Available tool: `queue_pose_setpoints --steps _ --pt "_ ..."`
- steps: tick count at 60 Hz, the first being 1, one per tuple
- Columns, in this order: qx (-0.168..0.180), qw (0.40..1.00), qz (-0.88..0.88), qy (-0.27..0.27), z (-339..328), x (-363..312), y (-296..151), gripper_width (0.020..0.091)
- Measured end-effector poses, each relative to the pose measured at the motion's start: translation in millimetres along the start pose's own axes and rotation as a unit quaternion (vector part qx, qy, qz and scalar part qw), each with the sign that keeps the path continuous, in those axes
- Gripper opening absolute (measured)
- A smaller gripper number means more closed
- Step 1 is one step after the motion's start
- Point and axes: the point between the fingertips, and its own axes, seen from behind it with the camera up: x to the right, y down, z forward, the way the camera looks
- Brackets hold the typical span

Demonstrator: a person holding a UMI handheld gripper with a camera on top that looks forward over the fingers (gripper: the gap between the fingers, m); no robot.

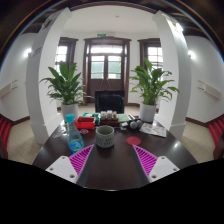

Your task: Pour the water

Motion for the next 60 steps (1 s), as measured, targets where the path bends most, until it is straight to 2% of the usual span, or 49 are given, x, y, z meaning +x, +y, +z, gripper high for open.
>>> queue_pose_setpoints --steps 5,6,10,19,30,47,54,56,58,60 --pt "-0.002 1.0 0.004 -0.02 4.0 -24.0 18.0 0.0755" --pt "-0.002 1.0 0.004 -0.023 3.7 -21.5 8.1 0.0755" --pt "0.0 0.999 0.008 -0.037 16.4 -59.3 42.0 0.0753" --pt "0.0 0.998 -0.011 -0.065 43.6 -111.2 65.9 0.0763" --pt "0.022 0.996 -0.018 -0.082 90.7 -150.1 53.1 0.076" --pt "0.059 0.994 -0.006 -0.088 152.3 -171.0 28.7 0.0763" --pt "0.071 0.994 -0.018 -0.075 160.5 -166.2 28.4 0.069" --pt "0.075 0.995 -0.019 -0.07 163.0 -163.8 28.5 0.065" --pt "0.079 0.995 -0.018 -0.065 166.2 -161.2 31.3 0.0577" --pt "0.087 0.994 -0.014 -0.066 166.5 -161.1 29.2 0.0557"
